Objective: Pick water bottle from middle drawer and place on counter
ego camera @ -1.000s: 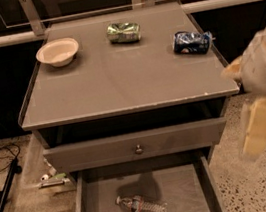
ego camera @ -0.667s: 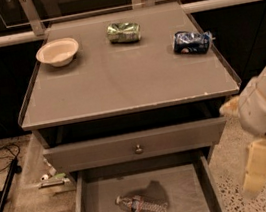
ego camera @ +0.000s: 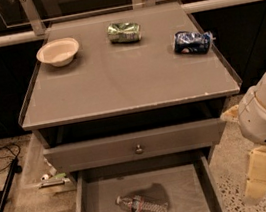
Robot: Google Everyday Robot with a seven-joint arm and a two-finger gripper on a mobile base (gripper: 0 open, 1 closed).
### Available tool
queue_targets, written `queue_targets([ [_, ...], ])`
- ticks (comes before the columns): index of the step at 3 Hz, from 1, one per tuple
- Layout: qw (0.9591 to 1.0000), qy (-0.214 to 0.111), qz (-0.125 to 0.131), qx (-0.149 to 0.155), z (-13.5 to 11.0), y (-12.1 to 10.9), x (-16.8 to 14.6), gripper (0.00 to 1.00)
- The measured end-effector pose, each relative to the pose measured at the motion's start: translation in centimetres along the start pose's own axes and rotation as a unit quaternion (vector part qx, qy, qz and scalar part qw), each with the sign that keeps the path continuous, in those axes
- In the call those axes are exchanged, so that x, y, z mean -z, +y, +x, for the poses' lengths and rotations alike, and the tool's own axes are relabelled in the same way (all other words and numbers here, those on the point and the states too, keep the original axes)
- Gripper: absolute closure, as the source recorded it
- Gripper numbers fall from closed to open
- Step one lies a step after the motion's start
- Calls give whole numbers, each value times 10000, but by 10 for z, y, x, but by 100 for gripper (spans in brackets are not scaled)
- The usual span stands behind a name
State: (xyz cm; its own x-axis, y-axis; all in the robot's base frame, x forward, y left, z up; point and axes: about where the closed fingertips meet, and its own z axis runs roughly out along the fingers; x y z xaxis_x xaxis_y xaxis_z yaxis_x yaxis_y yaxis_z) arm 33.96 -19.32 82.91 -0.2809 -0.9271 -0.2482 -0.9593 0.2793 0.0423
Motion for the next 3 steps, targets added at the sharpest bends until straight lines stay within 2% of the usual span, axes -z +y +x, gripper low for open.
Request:
queue_targets([
  [1, 9999, 128, 87, -29, 4, -3, -25, 0],
  [2, 9999, 71, 73, -52, 16, -17, -70, 0],
  [3, 9995, -191, 269, -5, 25, -26, -105, 0],
])
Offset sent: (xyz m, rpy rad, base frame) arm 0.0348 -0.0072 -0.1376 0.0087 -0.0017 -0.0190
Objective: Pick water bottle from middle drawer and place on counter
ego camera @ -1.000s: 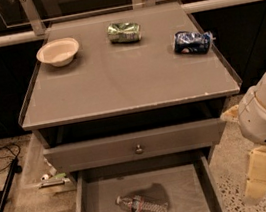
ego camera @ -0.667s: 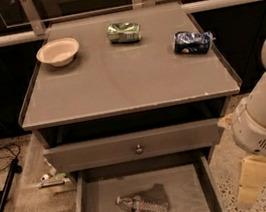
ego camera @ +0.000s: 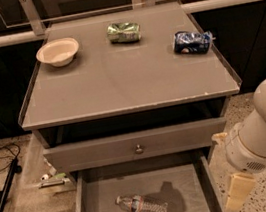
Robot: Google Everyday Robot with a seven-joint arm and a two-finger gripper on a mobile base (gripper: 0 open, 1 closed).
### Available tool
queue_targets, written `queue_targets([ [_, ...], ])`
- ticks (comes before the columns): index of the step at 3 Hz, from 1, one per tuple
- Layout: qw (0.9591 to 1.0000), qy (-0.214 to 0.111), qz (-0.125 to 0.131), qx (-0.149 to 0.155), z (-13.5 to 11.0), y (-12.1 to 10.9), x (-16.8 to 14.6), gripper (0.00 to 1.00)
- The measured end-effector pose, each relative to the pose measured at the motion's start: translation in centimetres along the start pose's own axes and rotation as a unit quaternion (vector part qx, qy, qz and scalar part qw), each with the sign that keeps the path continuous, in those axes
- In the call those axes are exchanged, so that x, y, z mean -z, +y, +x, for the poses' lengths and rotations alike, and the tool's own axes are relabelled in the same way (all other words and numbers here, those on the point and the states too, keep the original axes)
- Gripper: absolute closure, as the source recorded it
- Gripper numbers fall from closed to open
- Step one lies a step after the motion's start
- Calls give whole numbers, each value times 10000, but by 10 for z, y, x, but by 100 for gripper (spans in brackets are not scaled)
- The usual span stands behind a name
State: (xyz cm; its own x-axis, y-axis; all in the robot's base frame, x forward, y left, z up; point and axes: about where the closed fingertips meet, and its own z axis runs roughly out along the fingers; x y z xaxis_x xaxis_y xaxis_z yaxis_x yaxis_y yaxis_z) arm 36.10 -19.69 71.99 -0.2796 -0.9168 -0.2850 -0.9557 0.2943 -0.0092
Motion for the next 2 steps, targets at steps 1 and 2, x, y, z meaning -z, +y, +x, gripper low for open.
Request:
queue_targets([
  [1, 9983, -149, 558, -49, 16, -72, -39, 0],
  [2, 9882, 53, 1330, 756, 19, -197, -67, 0],
])
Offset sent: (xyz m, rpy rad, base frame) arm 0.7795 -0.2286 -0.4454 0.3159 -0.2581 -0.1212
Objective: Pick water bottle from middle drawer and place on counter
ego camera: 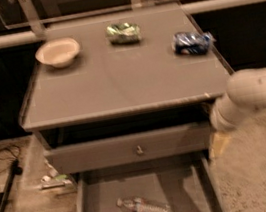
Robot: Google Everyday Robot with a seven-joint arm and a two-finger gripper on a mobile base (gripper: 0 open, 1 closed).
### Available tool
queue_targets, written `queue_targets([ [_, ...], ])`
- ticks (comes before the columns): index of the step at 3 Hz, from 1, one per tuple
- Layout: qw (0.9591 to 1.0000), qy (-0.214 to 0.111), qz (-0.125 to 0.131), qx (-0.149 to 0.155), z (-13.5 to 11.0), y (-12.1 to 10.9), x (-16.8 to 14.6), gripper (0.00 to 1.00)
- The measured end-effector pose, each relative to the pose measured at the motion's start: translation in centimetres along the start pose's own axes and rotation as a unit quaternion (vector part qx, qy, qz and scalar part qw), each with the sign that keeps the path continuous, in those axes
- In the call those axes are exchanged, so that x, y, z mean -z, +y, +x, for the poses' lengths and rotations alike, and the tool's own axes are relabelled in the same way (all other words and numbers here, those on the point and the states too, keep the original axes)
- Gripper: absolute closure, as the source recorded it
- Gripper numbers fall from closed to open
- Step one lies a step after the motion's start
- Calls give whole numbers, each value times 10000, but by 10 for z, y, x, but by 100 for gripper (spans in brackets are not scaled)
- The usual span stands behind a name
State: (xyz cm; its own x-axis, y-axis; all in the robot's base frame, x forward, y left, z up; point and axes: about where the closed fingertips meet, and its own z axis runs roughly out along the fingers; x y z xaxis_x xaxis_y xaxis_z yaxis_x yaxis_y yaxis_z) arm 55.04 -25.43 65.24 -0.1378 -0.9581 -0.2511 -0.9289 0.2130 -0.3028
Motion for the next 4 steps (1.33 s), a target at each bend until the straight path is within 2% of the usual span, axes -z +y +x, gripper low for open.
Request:
queue_targets([
  [2, 10000, 5, 50, 39, 1, 9, -4, 0],
  [3, 10000, -34, -17, 25, 15, 25, 6, 0],
  [4, 10000, -36, -15, 26, 11, 26, 5, 0],
])
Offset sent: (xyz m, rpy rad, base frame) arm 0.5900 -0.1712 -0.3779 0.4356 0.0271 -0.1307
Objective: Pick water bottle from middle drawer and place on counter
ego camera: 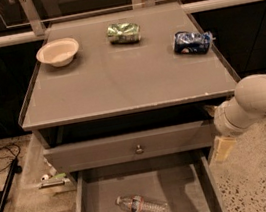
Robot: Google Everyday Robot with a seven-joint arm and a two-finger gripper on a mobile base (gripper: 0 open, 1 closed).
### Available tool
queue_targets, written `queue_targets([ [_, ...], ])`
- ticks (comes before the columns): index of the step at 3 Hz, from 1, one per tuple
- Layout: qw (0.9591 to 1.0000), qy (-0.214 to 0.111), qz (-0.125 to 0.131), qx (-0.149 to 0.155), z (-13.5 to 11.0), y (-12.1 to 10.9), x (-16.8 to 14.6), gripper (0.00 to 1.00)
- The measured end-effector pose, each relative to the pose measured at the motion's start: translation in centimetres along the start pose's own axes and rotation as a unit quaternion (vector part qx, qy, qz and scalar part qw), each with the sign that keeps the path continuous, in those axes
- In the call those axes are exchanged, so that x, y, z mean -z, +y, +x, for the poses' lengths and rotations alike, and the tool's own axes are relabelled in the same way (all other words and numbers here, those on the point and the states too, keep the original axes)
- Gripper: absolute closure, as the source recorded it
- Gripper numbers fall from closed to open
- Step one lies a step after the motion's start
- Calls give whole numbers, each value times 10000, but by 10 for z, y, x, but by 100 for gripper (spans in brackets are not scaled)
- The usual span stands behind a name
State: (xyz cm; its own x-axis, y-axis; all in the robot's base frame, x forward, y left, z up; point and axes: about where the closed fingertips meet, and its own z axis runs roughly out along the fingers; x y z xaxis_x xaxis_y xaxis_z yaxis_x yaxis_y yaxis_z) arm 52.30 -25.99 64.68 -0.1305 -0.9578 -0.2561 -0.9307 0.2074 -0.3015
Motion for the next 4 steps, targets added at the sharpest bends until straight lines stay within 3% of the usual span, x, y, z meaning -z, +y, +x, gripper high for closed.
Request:
queue_targets([
  [1, 9992, -287, 226, 145, -14, 33, 31, 0],
  [2, 9979, -350, 531, 126, 27, 109, 88, 0],
  [3, 9979, -351, 532, 125, 27, 109, 88, 0],
  [4, 9969, -526, 581, 87, 25, 125, 84, 0],
])
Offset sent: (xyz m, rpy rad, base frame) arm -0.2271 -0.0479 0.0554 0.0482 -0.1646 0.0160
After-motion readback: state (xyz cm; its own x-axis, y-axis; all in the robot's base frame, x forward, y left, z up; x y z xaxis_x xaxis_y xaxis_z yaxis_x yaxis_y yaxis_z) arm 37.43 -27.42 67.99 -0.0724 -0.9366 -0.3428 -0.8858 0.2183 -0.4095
